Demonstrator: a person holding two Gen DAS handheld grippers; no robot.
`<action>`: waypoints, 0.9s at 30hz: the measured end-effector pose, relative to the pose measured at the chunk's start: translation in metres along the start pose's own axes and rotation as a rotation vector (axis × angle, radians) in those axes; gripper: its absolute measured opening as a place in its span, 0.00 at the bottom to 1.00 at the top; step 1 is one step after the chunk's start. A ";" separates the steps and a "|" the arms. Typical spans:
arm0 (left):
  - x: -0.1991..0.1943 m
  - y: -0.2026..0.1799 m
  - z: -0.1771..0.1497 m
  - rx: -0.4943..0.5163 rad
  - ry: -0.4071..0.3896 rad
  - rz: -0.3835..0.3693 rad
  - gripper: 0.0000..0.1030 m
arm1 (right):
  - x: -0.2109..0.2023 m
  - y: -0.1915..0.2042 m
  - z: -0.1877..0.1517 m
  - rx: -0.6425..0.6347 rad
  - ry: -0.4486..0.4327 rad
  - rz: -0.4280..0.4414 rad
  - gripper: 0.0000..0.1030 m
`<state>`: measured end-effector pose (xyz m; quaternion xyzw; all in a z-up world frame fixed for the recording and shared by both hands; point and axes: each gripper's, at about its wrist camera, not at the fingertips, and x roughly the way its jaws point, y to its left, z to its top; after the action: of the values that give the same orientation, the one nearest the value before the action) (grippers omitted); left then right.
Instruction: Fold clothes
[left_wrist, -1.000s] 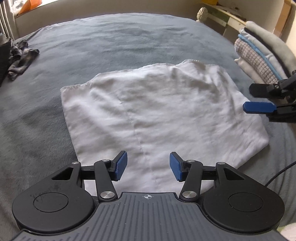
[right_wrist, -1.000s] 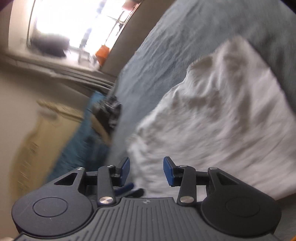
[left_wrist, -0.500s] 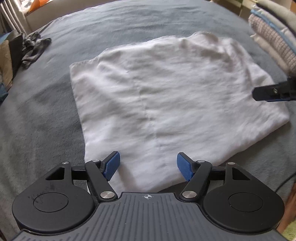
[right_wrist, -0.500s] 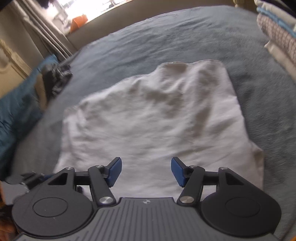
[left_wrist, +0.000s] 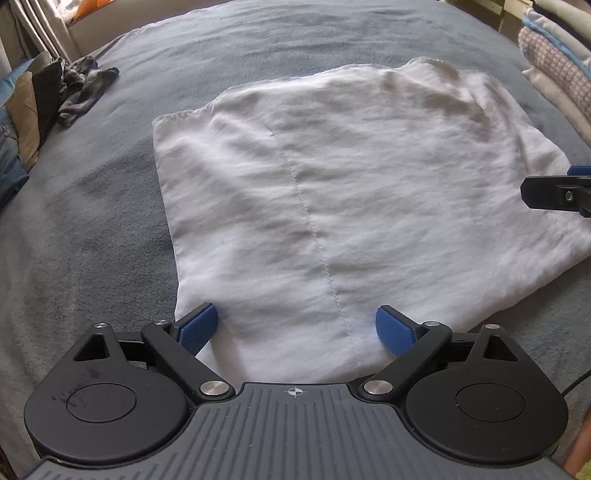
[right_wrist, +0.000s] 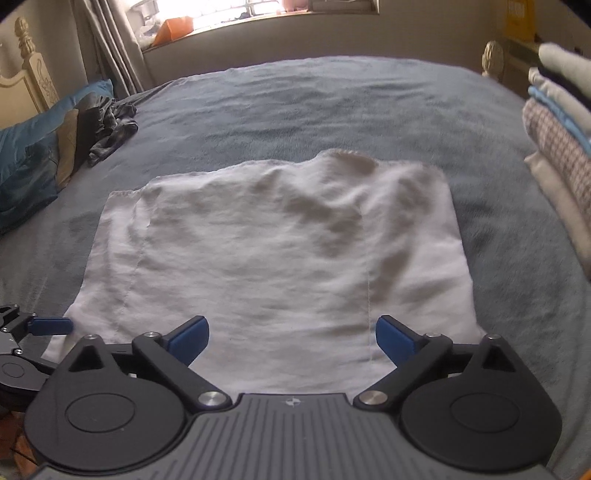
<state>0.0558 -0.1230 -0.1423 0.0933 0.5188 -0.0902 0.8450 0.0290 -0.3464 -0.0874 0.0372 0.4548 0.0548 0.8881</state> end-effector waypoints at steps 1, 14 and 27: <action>0.000 0.000 0.000 -0.003 0.000 -0.001 0.92 | -0.001 0.000 0.000 -0.005 -0.006 -0.008 0.98; 0.000 0.004 0.000 -0.036 0.013 0.005 0.95 | -0.003 0.006 0.000 -0.025 -0.038 -0.098 1.00; 0.000 0.005 -0.001 -0.057 0.025 0.000 0.96 | -0.008 0.012 0.000 -0.072 -0.084 -0.128 1.00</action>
<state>0.0565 -0.1178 -0.1421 0.0704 0.5315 -0.0744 0.8409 0.0237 -0.3356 -0.0799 -0.0215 0.4164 0.0126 0.9089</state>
